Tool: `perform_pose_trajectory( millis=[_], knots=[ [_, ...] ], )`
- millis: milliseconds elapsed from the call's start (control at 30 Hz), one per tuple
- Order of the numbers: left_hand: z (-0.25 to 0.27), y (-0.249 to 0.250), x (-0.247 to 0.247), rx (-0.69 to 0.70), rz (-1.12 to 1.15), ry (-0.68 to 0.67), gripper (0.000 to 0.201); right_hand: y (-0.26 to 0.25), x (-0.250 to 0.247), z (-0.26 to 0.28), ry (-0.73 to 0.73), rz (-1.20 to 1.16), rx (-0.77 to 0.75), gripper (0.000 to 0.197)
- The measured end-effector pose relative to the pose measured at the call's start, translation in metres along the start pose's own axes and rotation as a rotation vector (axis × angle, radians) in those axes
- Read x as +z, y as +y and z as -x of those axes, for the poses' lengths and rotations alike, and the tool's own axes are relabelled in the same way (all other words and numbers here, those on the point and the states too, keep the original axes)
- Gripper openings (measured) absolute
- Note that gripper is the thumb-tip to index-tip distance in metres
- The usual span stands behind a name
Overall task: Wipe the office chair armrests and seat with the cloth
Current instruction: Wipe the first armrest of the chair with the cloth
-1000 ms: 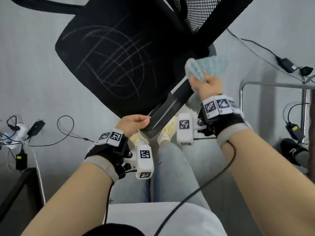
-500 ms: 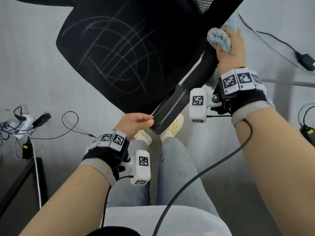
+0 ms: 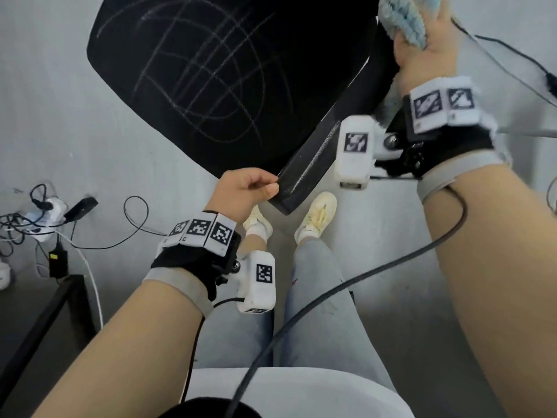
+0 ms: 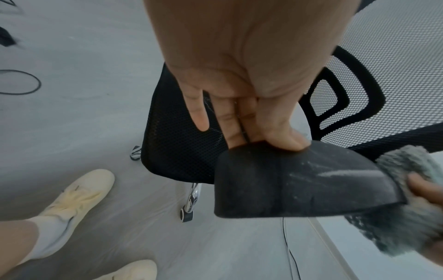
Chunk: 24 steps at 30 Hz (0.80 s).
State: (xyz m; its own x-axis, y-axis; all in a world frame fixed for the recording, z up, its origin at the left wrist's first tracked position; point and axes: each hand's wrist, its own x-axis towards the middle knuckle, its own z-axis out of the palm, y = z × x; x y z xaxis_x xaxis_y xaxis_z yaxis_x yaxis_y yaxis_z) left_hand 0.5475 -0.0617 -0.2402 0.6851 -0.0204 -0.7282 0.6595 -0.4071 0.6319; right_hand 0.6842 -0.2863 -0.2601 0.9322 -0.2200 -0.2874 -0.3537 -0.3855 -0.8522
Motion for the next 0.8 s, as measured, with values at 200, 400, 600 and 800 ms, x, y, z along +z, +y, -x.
perform_pose_trajectory(
  millis=[200, 400, 600, 800],
  knots=[
    [-0.006, -0.006, -0.018, 0.018, 0.013, -0.023, 0.015, 0.002, 0.049, 0.133, -0.055, 0.029, -0.138, 0.052],
    [-0.008, -0.012, -0.031, 0.027, 0.034, -0.064, 0.017, 0.004, 0.027, 0.093, -0.183, 0.356, -0.216, 0.058],
    [-0.009, -0.014, -0.028, 0.082, -0.07, -0.128, 0.027, -0.007, 0.037, 0.097, -0.142, 0.399, -0.208, 0.056],
    [-0.009, -0.02, -0.028, 0.034, 0.006, -0.149, 0.024, -0.006, 0.034, 0.146, -0.373, 0.545, -0.336, 0.057]
  ],
)
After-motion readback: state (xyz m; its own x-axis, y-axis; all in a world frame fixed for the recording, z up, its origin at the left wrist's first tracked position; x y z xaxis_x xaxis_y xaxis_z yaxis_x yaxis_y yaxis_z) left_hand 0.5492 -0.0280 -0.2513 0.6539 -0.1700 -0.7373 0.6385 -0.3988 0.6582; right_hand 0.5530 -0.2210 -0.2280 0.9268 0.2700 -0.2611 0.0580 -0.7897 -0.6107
